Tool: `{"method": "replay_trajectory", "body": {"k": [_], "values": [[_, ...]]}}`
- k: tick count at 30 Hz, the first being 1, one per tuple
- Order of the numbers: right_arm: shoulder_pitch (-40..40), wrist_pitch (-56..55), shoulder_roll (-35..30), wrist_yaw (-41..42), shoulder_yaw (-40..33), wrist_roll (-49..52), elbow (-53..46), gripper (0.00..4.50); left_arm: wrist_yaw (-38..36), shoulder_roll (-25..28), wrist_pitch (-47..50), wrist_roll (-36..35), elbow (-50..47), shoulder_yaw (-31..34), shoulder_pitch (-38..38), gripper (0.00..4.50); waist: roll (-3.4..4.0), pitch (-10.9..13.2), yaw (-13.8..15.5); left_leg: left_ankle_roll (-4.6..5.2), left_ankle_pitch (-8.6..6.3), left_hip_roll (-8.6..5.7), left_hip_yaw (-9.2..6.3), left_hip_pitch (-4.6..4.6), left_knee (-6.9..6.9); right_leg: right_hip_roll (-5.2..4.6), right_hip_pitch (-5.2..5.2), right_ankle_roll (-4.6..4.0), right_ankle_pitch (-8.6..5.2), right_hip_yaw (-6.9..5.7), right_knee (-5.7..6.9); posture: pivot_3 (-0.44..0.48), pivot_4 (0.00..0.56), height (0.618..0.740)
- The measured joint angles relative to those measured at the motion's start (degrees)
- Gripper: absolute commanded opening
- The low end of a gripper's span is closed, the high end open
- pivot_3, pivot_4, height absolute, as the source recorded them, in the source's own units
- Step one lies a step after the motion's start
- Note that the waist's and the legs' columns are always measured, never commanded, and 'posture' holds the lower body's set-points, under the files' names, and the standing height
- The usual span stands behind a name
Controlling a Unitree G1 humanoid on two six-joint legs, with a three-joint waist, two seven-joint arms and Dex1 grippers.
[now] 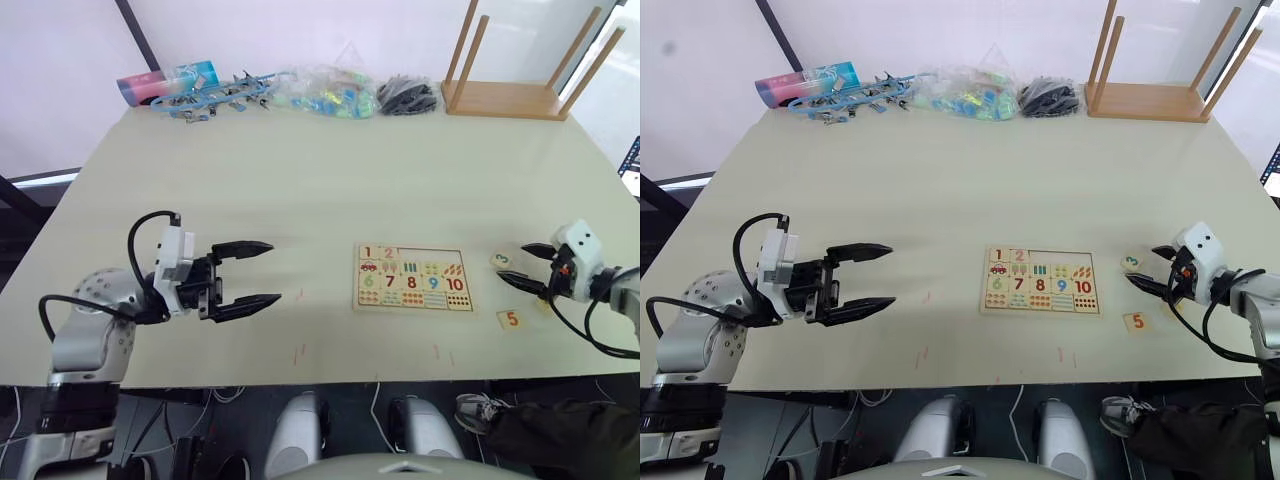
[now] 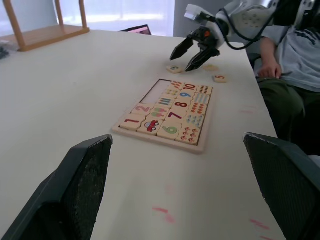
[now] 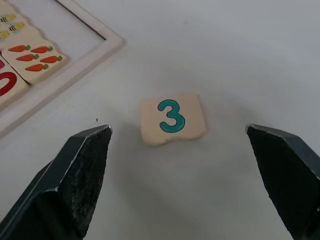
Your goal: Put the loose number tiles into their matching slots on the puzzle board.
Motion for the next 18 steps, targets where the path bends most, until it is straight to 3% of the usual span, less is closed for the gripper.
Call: {"method": "replay_trajectory", "body": {"k": [10, 14, 18], "values": [[-7.2, -3.1, -0.3, 5.9, 4.8, -4.1, 8.1, 4.5, -4.7, 0.0, -0.5, 0.2, 2.4, -3.1, -3.9, 4.44, -0.02, 0.0, -0.3, -0.01, 0.01, 0.04, 0.22, 0.01, 0.01, 0.08, 0.01, 0.02, 0.01, 0.05, -0.01, 0.0, 0.15, 0.738], [-7.8, -4.1, -0.2, 7.2, 5.0, -4.8, 9.2, 3.48, -5.0, -0.1, -1.2, 0.2, 2.6, -3.4, -4.3, 4.5, -0.04, 0.0, -0.3, -0.01, 0.01, 0.06, 0.3, 0.01, 0.01, 0.09, 0.02, 0.02, 0.01, 0.03, 0.0, 0.0, 0.15, 0.738], [-7.7, -4.5, -0.1, 8.1, 5.1, -4.8, 9.1, 1.56, -5.1, -0.1, -1.6, 0.2, 3.0, -3.5, -4.5, 4.5, -0.04, 0.0, -0.4, -0.01, 0.01, 0.07, 0.31, 0.03, 0.01, 0.09, 0.03, 0.02, 0.01, 0.03, 0.01, 0.0, 0.15, 0.738]]}}
